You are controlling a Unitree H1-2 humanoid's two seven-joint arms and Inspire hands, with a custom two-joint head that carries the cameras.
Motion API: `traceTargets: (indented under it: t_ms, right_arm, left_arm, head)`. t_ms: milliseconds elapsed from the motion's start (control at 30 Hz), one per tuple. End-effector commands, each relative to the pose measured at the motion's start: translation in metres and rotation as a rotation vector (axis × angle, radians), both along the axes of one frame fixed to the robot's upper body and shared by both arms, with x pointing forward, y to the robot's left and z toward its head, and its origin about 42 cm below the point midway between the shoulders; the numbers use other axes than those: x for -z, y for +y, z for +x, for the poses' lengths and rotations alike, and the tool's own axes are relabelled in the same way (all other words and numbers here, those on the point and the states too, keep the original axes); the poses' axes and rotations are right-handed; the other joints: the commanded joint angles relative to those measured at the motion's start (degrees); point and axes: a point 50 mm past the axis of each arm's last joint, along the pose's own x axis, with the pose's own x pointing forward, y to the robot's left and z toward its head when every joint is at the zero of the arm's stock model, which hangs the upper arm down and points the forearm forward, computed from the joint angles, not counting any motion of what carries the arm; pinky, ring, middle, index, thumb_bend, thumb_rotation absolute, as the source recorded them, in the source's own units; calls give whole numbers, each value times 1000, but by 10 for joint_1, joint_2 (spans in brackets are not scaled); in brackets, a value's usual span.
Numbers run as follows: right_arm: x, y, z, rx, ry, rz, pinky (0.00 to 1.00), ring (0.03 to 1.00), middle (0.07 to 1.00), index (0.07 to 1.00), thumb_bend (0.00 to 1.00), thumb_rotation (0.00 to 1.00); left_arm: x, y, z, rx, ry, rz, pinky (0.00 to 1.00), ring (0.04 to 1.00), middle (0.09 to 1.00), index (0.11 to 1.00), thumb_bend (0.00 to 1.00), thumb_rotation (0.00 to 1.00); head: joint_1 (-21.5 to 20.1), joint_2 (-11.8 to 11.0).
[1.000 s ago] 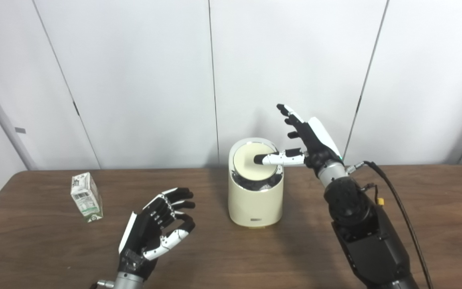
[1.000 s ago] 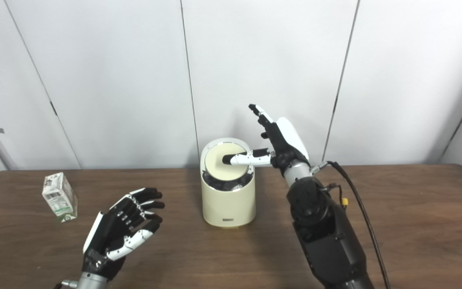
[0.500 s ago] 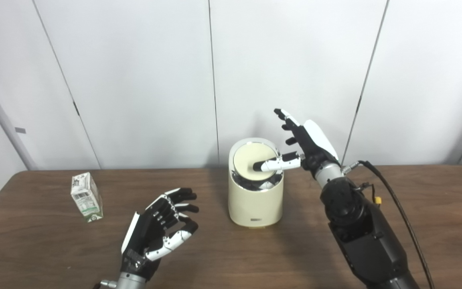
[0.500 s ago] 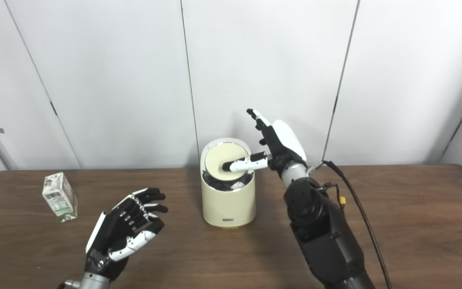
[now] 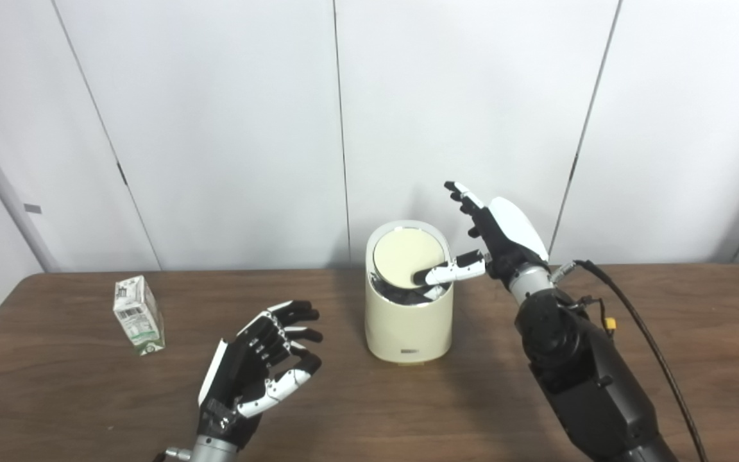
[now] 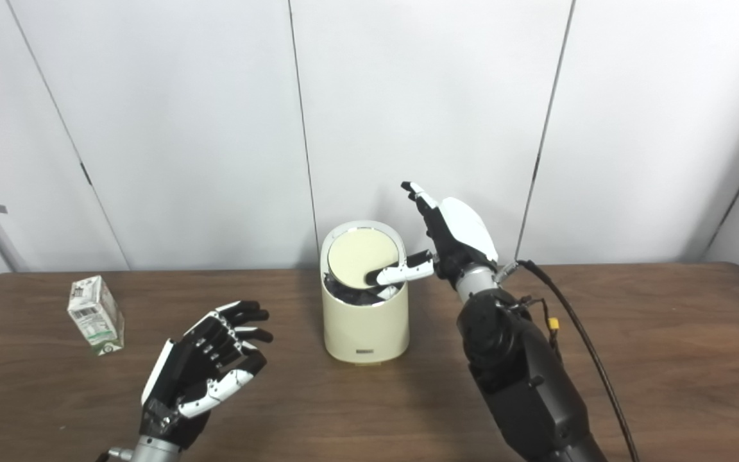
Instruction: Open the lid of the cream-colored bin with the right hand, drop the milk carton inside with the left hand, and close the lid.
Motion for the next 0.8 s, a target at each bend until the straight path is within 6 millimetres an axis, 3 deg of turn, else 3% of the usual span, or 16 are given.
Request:
traceTargets:
  t_ms: [0, 233, 467, 767]
  right_arm:
    - [-17, 1, 6, 10, -79, -33, 698, 865, 905, 925, 935, 233]
    - [-16, 9, 2, 35, -168, -152, 752, 867, 903, 917, 895, 196]
    - [-25, 27, -6, 38, -258, -292, 820, 881, 917, 925, 880, 233]
    - [-31, 37, -16, 21, -280, -291, 772, 860, 912, 925, 873, 268]
  left_arm:
    - [-21, -4, 5, 19, -86, -9, 459, 630, 733, 751, 619, 113]
    - [-22, -5, 4, 20, -82, 0, 460, 625, 733, 753, 629, 135]
    - [-21, -6, 5, 23, -80, -2, 461, 625, 730, 753, 628, 135]
    - [-21, -7, 4, 30, -78, -13, 462, 627, 732, 755, 637, 135]
  head:
    - [0, 1]
    - [1, 4]
    - [2, 4]
    - [7, 6]
